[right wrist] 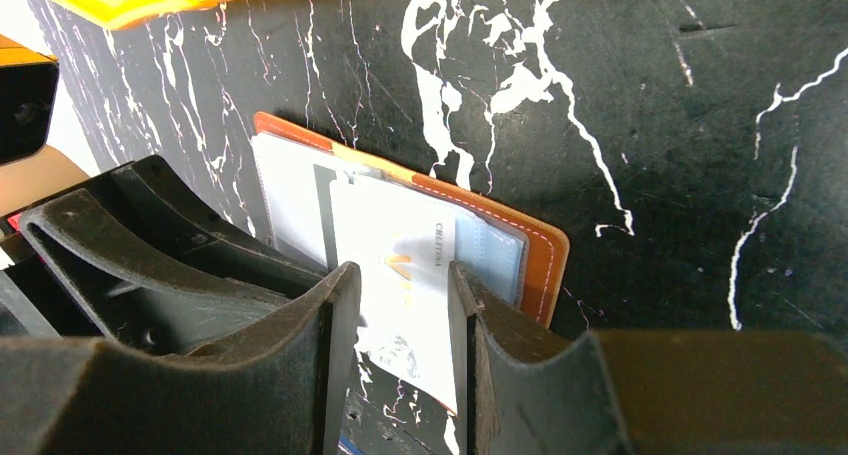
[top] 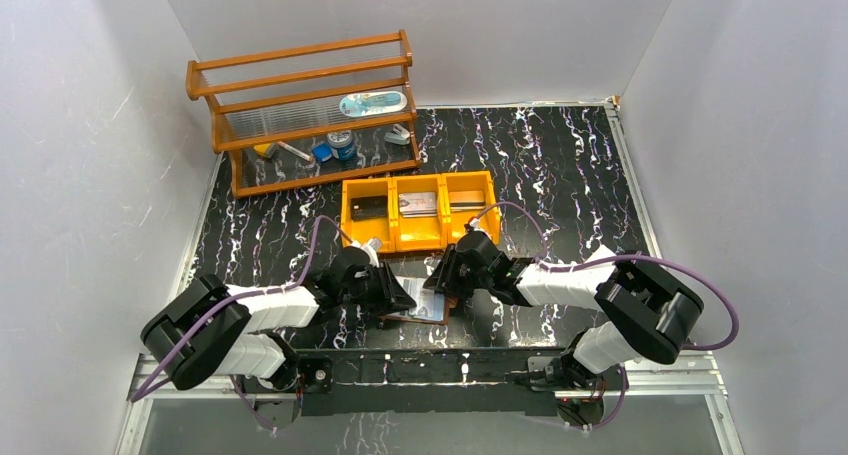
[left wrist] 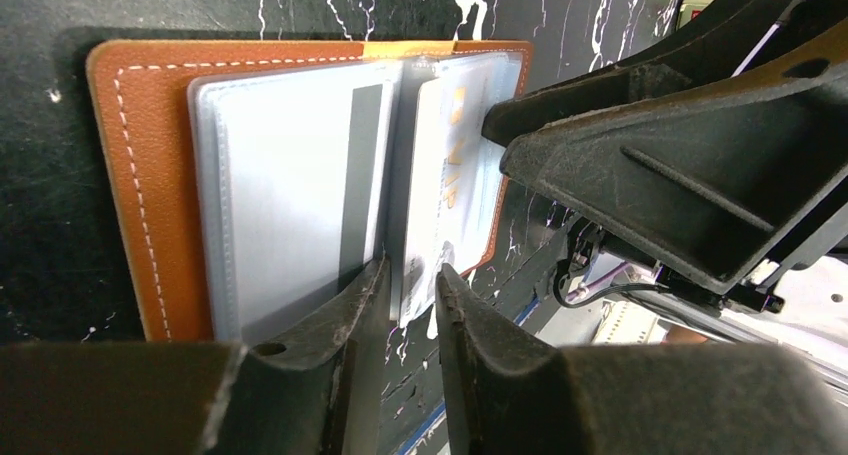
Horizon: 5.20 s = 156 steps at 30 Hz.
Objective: Take the credit cards out of the card holder
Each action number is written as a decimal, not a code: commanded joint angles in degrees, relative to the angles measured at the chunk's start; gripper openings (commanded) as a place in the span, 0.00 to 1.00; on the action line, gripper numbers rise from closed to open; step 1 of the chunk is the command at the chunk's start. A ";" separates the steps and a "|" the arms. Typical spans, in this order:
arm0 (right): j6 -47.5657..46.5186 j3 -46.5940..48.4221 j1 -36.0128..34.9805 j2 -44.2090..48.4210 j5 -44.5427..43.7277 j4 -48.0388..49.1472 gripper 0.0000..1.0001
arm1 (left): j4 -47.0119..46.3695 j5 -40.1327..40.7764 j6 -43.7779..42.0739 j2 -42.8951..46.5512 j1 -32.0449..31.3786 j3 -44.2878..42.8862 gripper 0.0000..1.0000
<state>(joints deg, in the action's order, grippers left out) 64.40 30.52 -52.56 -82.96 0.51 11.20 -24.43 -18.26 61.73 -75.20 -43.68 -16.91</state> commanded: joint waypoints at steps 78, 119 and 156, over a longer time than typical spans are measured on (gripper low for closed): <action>-1.18 0.48 -0.31 -3.19 2.13 -7.09 0.50 | 0.53 -2.90 -4.03 0.35 -0.09 -3.34 0.21; -8.89 13.75 -0.88 -5.01 14.09 -0.92 0.51 | 35.00 17.76 -9.40 25.31 0.00 -9.16 0.00; -11.45 -4.39 4.74 19.44 6.08 4.94 0.91 | 27.13 -9.40 -12.63 31.19 13.33 -8.91 0.00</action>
<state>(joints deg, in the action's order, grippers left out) 52.42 27.79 -50.00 -66.30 4.47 12.78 13.04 -12.82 47.57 -44.07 -32.91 -27.70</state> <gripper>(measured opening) 0.918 0.010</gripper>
